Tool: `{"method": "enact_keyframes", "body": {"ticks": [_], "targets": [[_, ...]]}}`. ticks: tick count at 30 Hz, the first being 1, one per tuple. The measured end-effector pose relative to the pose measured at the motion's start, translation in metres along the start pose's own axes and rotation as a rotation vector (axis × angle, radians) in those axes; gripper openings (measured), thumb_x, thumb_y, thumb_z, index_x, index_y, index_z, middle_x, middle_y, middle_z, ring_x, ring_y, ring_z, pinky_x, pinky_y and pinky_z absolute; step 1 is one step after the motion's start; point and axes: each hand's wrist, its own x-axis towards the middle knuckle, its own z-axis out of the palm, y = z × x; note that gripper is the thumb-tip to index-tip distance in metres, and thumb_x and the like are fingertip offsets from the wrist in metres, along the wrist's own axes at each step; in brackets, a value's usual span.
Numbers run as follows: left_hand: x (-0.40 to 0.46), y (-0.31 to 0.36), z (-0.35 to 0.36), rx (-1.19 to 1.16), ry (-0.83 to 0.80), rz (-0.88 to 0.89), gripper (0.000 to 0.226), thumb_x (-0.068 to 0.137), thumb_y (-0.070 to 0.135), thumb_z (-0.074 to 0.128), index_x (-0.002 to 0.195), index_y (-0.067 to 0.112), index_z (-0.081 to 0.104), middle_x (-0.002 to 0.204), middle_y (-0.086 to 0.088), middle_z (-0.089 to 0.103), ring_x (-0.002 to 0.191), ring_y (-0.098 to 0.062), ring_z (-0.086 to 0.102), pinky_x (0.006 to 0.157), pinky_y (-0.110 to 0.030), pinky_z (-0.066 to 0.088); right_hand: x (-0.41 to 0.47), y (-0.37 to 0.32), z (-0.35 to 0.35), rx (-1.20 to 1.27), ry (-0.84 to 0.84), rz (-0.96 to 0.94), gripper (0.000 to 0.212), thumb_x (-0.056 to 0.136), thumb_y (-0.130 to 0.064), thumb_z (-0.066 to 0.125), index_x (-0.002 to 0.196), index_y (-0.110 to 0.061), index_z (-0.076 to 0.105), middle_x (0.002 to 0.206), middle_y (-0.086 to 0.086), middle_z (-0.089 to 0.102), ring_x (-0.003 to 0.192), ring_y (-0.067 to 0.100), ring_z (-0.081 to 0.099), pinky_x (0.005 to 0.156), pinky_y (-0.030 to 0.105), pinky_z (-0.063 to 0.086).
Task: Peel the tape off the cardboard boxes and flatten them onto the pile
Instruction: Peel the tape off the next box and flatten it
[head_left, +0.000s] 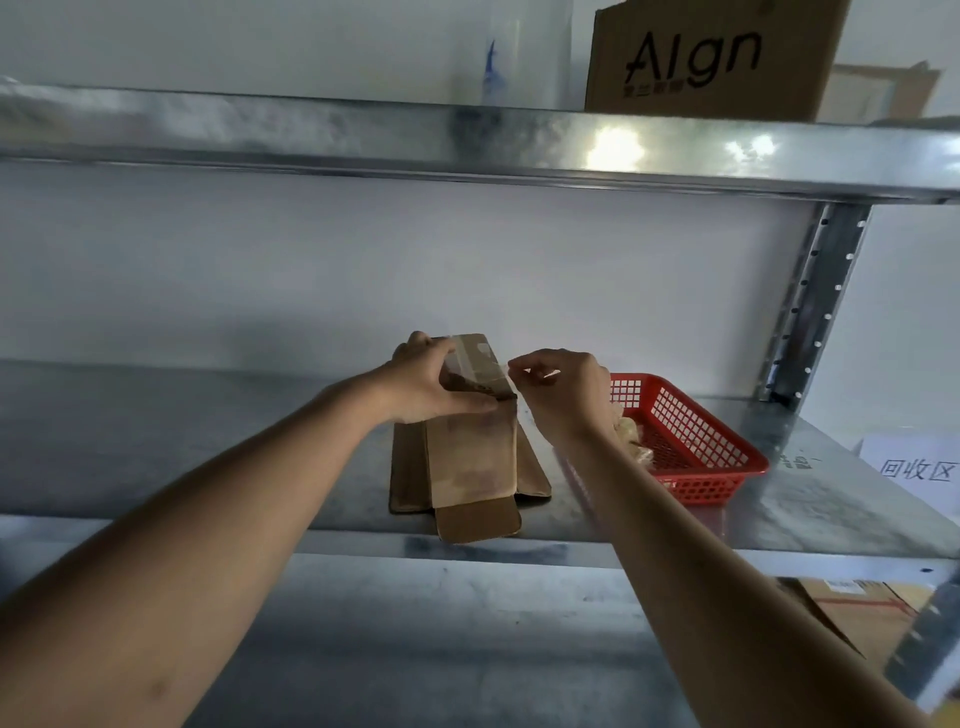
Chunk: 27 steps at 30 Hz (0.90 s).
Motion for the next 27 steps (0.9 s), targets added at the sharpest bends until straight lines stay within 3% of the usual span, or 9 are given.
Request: {"method": "enact_keyframes", "body": {"ticks": [5,7,9,13,16,20,22,24,27], "targets": [[-0.001,-0.026,-0.019,-0.078,-0.019,0.053,0.126,0.043,0.093,0.075,0.147,0.027,0.046,0.13,0.013,0.038,0.124,-0.01,0.045,0.103,-0.031,0.042,0.001,-0.021,0.022,0.032,-0.004,0.092,0.01,0.086,-0.021,0.077,0.086,-0.03,0.082,0.076,-0.022,0.071,0.077,-0.02,0.061,0.06,0.0,0.043],[-0.003,-0.033,-0.027,-0.076,-0.042,0.069,0.107,0.046,0.089,0.077,0.13,0.025,0.058,0.129,0.013,0.049,0.121,-0.011,0.052,0.104,-0.036,0.048,0.0,-0.028,0.028,0.029,-0.009,0.116,0.004,0.08,-0.031,0.084,0.081,-0.031,0.08,0.073,-0.02,0.072,0.074,-0.01,0.065,0.058,0.006,0.049],[-0.005,-0.036,-0.031,-0.094,-0.087,0.107,0.077,0.058,0.078,0.083,0.115,0.029,0.065,0.122,0.011,0.063,0.116,-0.015,0.059,0.103,-0.043,0.052,0.0,-0.033,0.035,0.007,-0.009,0.121,0.018,0.073,-0.04,0.092,0.076,-0.028,0.079,0.072,-0.016,0.072,0.069,-0.001,0.067,0.058,0.016,0.053],[-0.008,-0.04,-0.033,-0.047,-0.05,0.182,0.071,0.07,0.07,0.083,0.124,0.029,0.061,0.122,0.012,0.063,0.112,-0.015,0.06,0.09,-0.031,0.052,0.0,-0.039,0.047,-0.054,0.027,0.16,0.022,0.078,-0.038,0.089,0.074,-0.025,0.072,0.074,-0.012,0.07,0.073,0.004,0.064,0.056,0.02,0.046],[-0.01,-0.043,-0.031,-0.049,-0.03,0.292,0.063,0.078,0.062,0.081,0.13,0.03,0.062,0.124,0.014,0.063,0.112,-0.011,0.06,0.087,-0.026,0.051,-0.002,-0.04,0.052,-0.085,0.048,0.2,0.021,0.086,-0.034,0.083,0.082,-0.024,0.065,0.08,-0.009,0.069,0.076,0.01,0.065,0.061,0.028,0.054],[-0.009,-0.049,-0.039,-0.011,-0.118,0.384,0.036,0.086,0.051,0.078,0.12,0.039,0.076,0.101,0.033,0.067,0.094,0.004,0.062,0.07,-0.013,0.042,-0.006,-0.044,0.055,-0.102,0.08,0.202,0.019,0.089,-0.023,0.081,0.089,-0.021,0.062,0.081,-0.006,0.069,0.076,0.014,0.068,0.061,0.032,0.058],[-0.006,-0.052,-0.042,-0.037,-0.122,0.389,0.03,0.085,0.046,0.081,0.114,0.04,0.078,0.109,0.031,0.069,0.103,0.006,0.061,0.08,-0.014,0.044,-0.007,-0.048,0.056,-0.006,0.083,0.202,0.019,0.09,-0.014,0.08,0.096,-0.02,0.063,0.082,-0.003,0.073,0.074,0.015,0.073,0.063,0.038,0.062],[-0.005,-0.057,-0.045,-0.075,-0.148,0.385,0.025,0.083,0.04,0.084,0.107,0.044,0.078,0.123,0.033,0.061,0.121,0.009,0.05,0.1,-0.018,0.039,-0.007,-0.05,0.054,-0.011,0.115,0.172,0.018,0.092,-0.008,0.076,0.102,-0.021,0.069,0.085,-0.005,0.075,0.074,0.013,0.073,0.067,0.04,0.063],[-0.01,-0.067,-0.052,-0.096,-0.238,0.387,0.024,0.082,0.037,0.086,0.104,0.044,0.079,0.123,0.036,0.057,0.117,0.022,0.046,0.109,-0.014,0.033,-0.004,-0.049,0.049,-0.084,0.148,0.089,0.017,0.093,-0.005,0.073,0.094,-0.021,0.078,0.086,-0.01,0.076,0.076,0.008,0.07,0.07,0.028,0.058]]}}
